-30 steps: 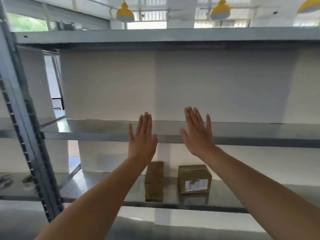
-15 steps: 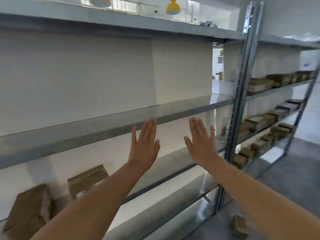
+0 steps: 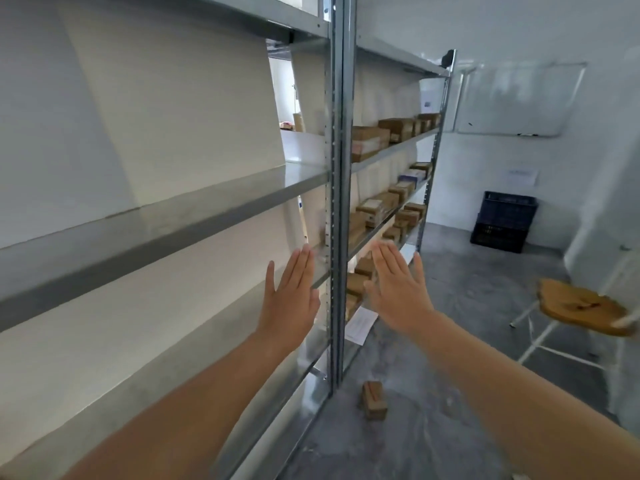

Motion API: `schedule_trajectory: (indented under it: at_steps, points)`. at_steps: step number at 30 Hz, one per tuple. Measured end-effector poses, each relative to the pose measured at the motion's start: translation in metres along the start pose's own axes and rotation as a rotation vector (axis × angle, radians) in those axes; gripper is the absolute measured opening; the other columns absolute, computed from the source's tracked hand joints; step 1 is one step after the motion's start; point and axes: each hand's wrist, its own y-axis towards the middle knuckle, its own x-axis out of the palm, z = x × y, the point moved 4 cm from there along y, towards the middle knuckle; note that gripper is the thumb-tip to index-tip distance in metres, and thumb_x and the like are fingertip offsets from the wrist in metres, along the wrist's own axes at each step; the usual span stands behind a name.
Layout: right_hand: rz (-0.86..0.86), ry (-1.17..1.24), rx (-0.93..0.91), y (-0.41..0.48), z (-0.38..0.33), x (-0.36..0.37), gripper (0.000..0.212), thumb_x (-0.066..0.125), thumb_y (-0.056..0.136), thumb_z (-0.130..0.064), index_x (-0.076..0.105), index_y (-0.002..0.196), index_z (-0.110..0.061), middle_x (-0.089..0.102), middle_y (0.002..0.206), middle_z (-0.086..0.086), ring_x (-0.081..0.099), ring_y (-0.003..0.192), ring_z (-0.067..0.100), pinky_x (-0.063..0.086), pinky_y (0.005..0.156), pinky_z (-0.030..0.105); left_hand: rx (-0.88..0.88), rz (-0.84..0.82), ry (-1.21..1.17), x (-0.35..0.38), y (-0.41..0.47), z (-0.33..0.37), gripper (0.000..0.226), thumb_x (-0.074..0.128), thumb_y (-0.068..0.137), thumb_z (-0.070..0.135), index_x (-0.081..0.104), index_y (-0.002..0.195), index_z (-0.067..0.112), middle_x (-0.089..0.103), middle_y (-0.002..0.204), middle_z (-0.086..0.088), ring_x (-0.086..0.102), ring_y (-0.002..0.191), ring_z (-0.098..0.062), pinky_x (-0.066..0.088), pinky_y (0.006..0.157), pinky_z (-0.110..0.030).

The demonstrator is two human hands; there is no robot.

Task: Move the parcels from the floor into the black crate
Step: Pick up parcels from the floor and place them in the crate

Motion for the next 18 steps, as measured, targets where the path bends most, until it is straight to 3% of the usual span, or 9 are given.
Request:
schedule_trajectory:
  at_steps: [5,8,14,18]
  points:
    - [-0.017,-0.036,0.072,0.048,0.033,0.006,0.069,0.022,0.103,-0.045,-0.012,0.156,-0.017,-0.012,0.165,-0.003,-0.017,0.15,0.012,-0.018,0.113,0.045,0.02,-0.032,-0.053,0.035,0.058,-0.015,0.062,0.017,0.104,0.035,-0.009,0.157,0.016,-0.01,0.166,0.002,-0.014,0.151,-0.013,0.0,0.123,-0.05]
    - [-0.04,-0.062,0.113,0.079,0.051,0.012,0.068,0.022,0.103,-0.045,-0.013,0.156,-0.018,-0.012,0.165,-0.002,-0.017,0.15,0.013,-0.019,0.113,0.045,0.012,-0.039,-0.112,0.057,0.091,-0.016,0.064,0.022,0.106,0.037,-0.011,0.157,0.018,-0.014,0.165,0.003,-0.019,0.148,-0.012,-0.003,0.122,-0.049]
    - [-0.107,-0.031,0.219,0.101,0.073,0.049,0.067,0.022,0.104,-0.042,-0.012,0.156,-0.016,-0.012,0.165,-0.001,-0.018,0.149,0.014,-0.018,0.114,0.046,0.073,-0.11,-0.171,0.104,0.122,0.002,0.062,0.019,0.105,0.036,-0.01,0.157,0.018,-0.012,0.166,0.003,-0.014,0.151,-0.013,-0.002,0.123,-0.051]
    - [-0.155,-0.061,0.213,0.098,0.092,0.069,0.067,0.02,0.104,-0.042,-0.014,0.155,-0.015,-0.014,0.165,-0.001,-0.02,0.149,0.014,-0.013,0.119,0.05,0.096,-0.128,-0.205,0.126,0.138,0.017,0.063,0.02,0.106,0.036,-0.016,0.155,0.02,-0.016,0.165,0.003,-0.019,0.15,-0.013,-0.016,0.118,-0.045]
